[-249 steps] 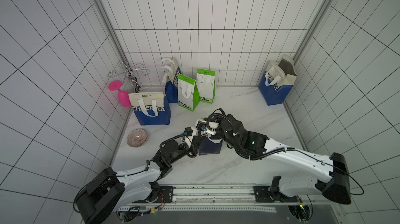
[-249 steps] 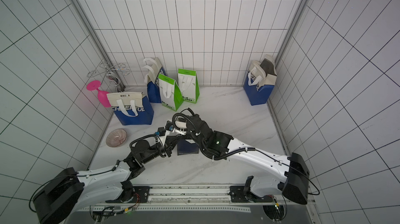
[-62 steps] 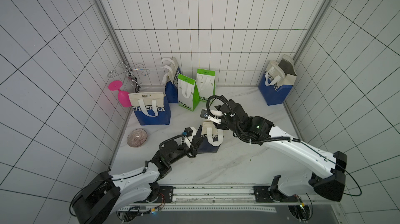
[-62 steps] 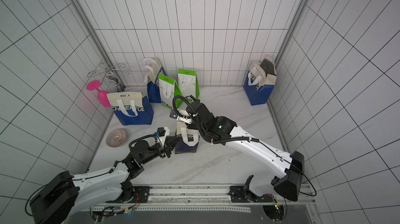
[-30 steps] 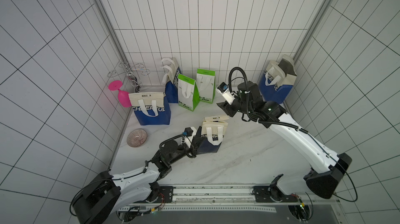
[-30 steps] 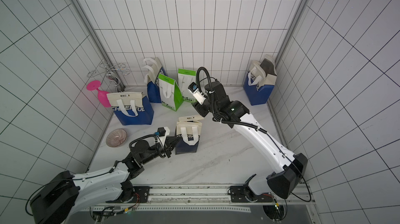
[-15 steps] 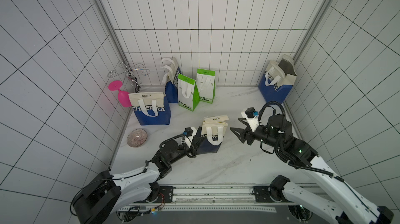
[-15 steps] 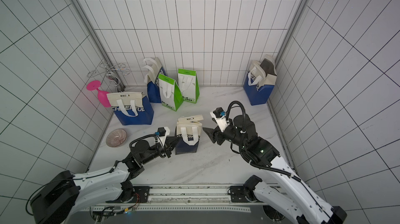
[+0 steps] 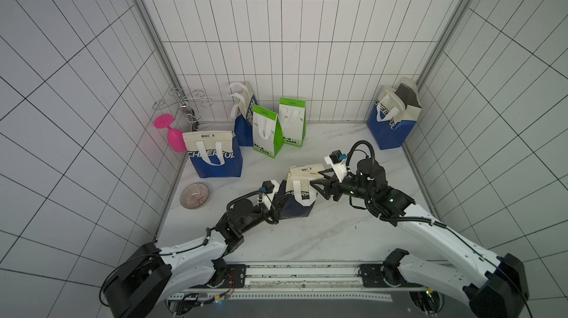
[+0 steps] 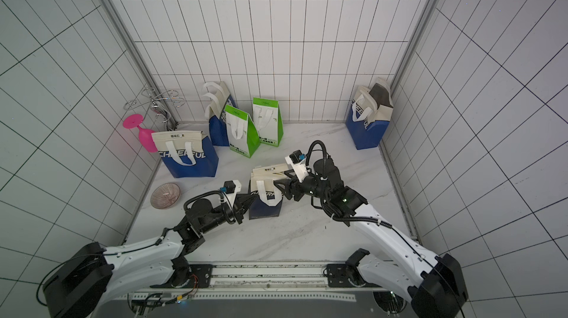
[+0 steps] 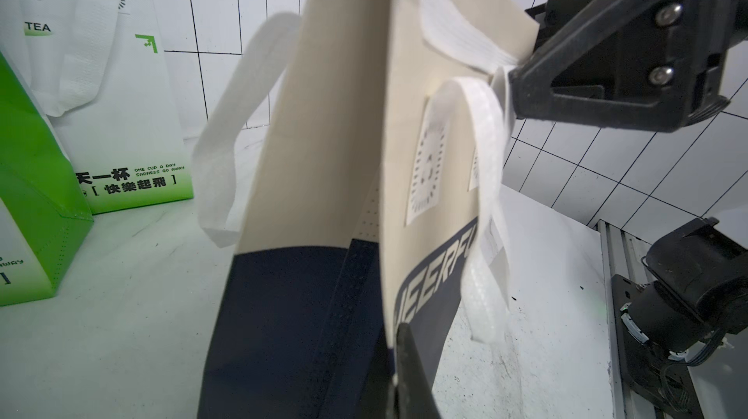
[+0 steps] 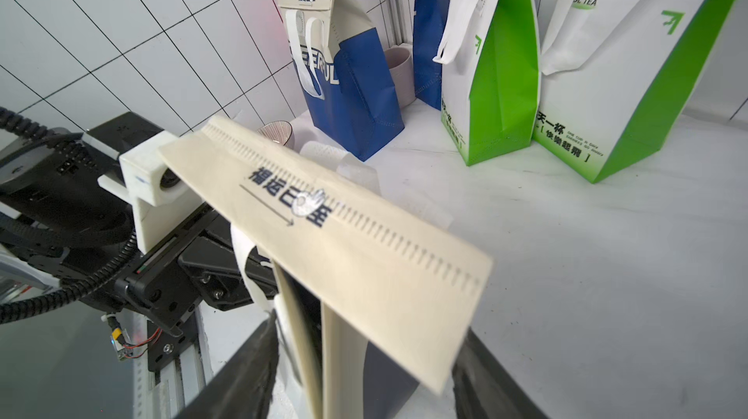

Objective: Open the takeout bag
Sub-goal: Move the takeout bag to the center of the board.

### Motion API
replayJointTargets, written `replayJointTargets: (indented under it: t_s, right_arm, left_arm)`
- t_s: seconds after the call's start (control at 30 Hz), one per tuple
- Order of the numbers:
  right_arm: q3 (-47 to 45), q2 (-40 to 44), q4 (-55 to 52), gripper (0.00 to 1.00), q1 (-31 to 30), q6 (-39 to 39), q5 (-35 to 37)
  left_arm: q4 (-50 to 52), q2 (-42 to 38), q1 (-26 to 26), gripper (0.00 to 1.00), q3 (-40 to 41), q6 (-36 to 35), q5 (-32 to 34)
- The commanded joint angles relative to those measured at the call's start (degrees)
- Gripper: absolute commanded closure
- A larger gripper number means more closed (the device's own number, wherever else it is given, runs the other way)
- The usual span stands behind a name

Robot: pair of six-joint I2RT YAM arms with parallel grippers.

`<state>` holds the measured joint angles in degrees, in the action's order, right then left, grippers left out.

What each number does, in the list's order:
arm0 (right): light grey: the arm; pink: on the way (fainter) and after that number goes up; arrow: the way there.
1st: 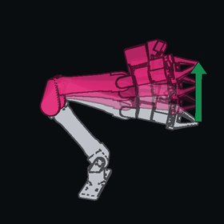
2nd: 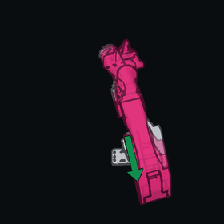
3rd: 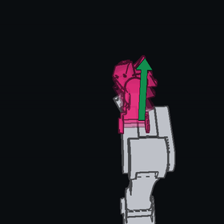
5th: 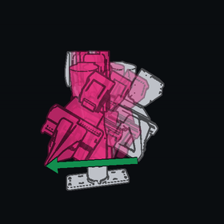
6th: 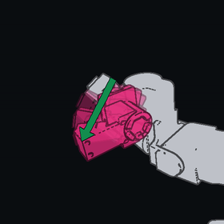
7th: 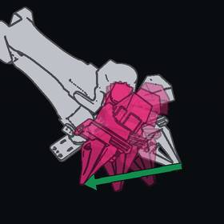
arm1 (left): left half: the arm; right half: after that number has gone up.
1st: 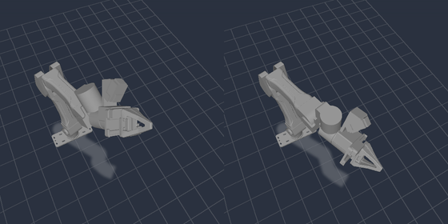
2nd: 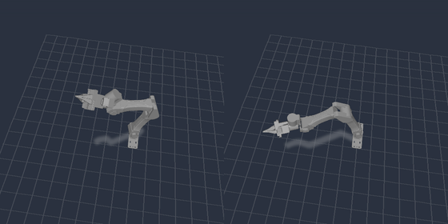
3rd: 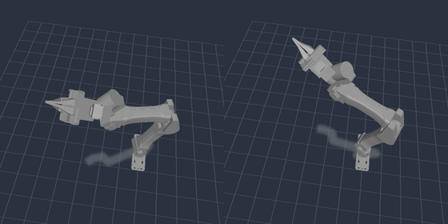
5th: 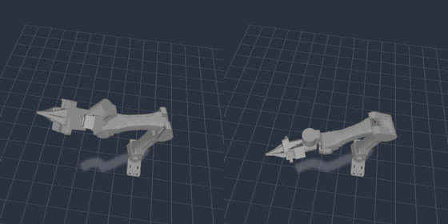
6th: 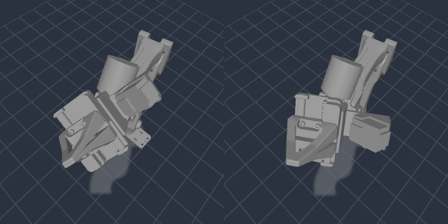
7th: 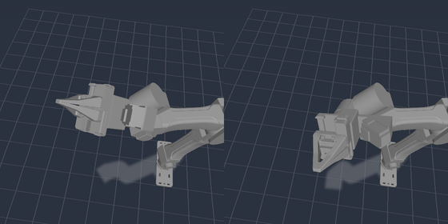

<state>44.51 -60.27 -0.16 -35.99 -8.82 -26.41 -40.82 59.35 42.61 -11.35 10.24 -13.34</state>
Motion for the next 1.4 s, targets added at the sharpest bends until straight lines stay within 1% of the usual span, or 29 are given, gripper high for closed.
replayJointTargets:
  t_s: [0.0, 0.03, 0.07, 0.13, 0.17, 0.2, 0.27, 0.3, 0.43, 0.6, 0.67, 0.8, 0.97, 1.03, 1.2, 1.27, 1.37]
  right_arm:
    - [-1.26, -0.90, 3.17, 0.54, 0.39, -1.99, -4.95]
    - [-1.42, -0.82, 3.18, 0.62, 0.32, -2.15, -5.28]
    - [-1.49, -0.67, 3.21, 0.73, 0.39, -2.25, -5.34]
    - [-1.24, -0.22, 2.58, 0.91, 0.42, -2.10, -4.76]
    - [-0.75, 0.10, 2.20, 0.98, 0.47, -2.03, -3.87]
    - [-0.21, 0.43, 2.10, 1.00, 0.42, -2.00, -2.83]
    - [1.39, 0.63, 2.27, 1.00, 0.65, -1.86, -1.01]
    - [2.67, 0.43, 2.19, 1.00, 0.97, -1.71, -0.58]
    - [8.71, -1.70, 0.88, 1.00, 2.70, -1.12, 0.77]
    - [15.42, -4.59, -0.07, 1.00, 7.90, -2.65, 4.21]
    - [18.82, -6.03, -2.01, 1.00, 9.83, -2.41, 8.14]
    - [25.22, -9.67, -4.48, 1.00, 15.35, -4.04, 13.65]
    - [30.06, -14.42, -4.24, 1.00, 21.51, -4.65, 16.70]
    - [32.28, -17.34, -3.82, 1.00, 23.48, -3.43, 17.94]
    - [41.79, -29.95, -1.60, 1.00, 29.65, -2.95, 16.20]
    - [47.21, -35.14, -1.59, 1.00, 31.28, -2.85, 14.36]
    - [53.68, -41.12, -0.40, 1.00, 32.28, -0.89, 16.26]
  left_arm:
    - [1.05, -0.67, 0.13, 0.92, -1.13, -0.38, 0.32]
    - [1.26, -0.89, 0.19, 0.87, -1.15, -0.37, 0.60]
    - [1.46, -1.03, 0.18, 0.81, -1.13, -0.39, 0.82]
    - [1.76, -1.34, 0.17, 0.66, -1.13, -0.39, 1.49]
    - [2.06, -1.53, 0.15, 0.58, -1.13, -0.30, 2.08]
    - [2.33, -1.76, 0.15, 0.52, -1.11, -0.22, 2.82]
    - [3.03, -2.61, 0.12, 0.44, -1.03, -0.03, 4.35]
    - [3.59, -3.23, 0.17, 0.42, -0.95, -0.03, 5.23]
    - [5.85, -6.72, 0.15, 0.41, -0.17, -0.38, 9.53]
    - [8.62, -11.27, 0.13, 0.39, 1.13, -0.84, 15.60]
    - [8.95, -11.99, 0.12, 0.39, 1.42, -0.62, 17.02]
    - [9.25, -10.92, 0.12, 0.38, 0.89, -0.23, 17.16]
    - [9.79, -10.12, 0.19, 0.39, 0.34, -0.13, 16.61]
    - [9.62, -10.16, 0.17, 0.39, 0.49, -0.04, 16.67]
    - [9.27, -9.71, 0.11, 0.39, 0.53, 0.24, 15.94]
    - [9.57, -9.62, 0.18, 0.38, 0.58, 0.31, 15.87]
    - [9.92, -9.91, 0.15, 0.38, 0.72, 0.55, 15.58]
